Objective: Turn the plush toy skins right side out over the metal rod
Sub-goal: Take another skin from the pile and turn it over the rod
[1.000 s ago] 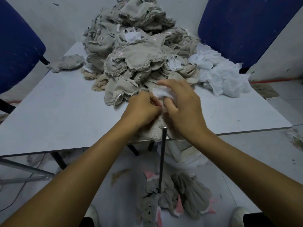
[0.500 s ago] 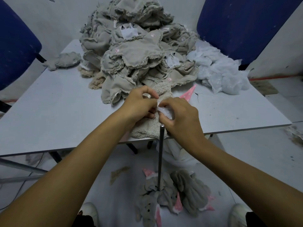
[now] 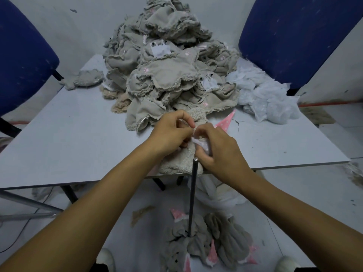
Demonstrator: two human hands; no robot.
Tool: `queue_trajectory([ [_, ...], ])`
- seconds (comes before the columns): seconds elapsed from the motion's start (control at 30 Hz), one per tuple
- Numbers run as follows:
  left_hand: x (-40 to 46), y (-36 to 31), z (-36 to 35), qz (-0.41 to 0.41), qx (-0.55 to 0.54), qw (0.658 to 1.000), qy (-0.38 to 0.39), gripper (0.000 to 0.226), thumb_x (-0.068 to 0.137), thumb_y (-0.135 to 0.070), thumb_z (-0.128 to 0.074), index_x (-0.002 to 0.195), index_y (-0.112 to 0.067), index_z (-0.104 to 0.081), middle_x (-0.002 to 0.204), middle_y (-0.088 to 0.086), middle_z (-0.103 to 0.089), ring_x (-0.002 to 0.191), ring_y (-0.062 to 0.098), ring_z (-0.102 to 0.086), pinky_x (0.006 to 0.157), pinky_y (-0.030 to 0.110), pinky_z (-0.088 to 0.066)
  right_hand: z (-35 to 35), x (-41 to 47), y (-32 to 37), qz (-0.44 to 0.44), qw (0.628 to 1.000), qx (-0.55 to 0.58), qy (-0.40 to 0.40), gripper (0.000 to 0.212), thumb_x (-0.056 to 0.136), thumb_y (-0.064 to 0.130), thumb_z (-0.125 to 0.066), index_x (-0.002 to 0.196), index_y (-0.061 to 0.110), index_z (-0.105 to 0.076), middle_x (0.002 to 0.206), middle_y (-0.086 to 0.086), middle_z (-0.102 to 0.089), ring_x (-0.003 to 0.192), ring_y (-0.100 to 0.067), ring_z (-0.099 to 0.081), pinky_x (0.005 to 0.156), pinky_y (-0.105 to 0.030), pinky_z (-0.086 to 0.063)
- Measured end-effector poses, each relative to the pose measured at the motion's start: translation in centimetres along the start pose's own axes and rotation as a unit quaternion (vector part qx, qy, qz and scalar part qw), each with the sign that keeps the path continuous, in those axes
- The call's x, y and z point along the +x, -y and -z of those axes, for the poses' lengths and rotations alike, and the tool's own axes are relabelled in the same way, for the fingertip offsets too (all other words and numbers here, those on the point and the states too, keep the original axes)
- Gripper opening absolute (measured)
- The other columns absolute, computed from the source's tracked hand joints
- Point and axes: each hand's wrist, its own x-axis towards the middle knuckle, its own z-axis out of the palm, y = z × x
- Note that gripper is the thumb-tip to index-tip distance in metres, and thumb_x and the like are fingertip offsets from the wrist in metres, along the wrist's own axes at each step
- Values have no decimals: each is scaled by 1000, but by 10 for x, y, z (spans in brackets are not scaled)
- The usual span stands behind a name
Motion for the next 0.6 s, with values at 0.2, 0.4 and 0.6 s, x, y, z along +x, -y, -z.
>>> queue_trajectory([
  [0.2,8,0,-8,-24,22,999,-7,24,84,4,-58,75,-17,-64,63,12,-61,47,17,-56,50,30,-49,-3,3,-3,-36,995,12,-92,23,82,12,-74,105,14,-69,102,-3,-59,93,-15,-56,78,-20,-42],
  [0.4,10,6,-9,-7,13,1000,-21,23,81,-1,-61,73,-22,-65,56,4,-60,49,19,-56,53,35,-49,0,9,-6,-25,998,9,-56,16,84,14,-76,100,14,-75,95,0,-61,86,-11,-55,75,-12,-39],
  [0.6,9,6,0,40,-32,998,-40,22,85,2,-61,74,-17,-63,53,4,-60,45,19,-54,52,31,-49,4,5,-2,-18,999,40,19,33,95,18,-60,128,23,-61,113,2,-65,99,-15,-54,86,-28,-43],
])
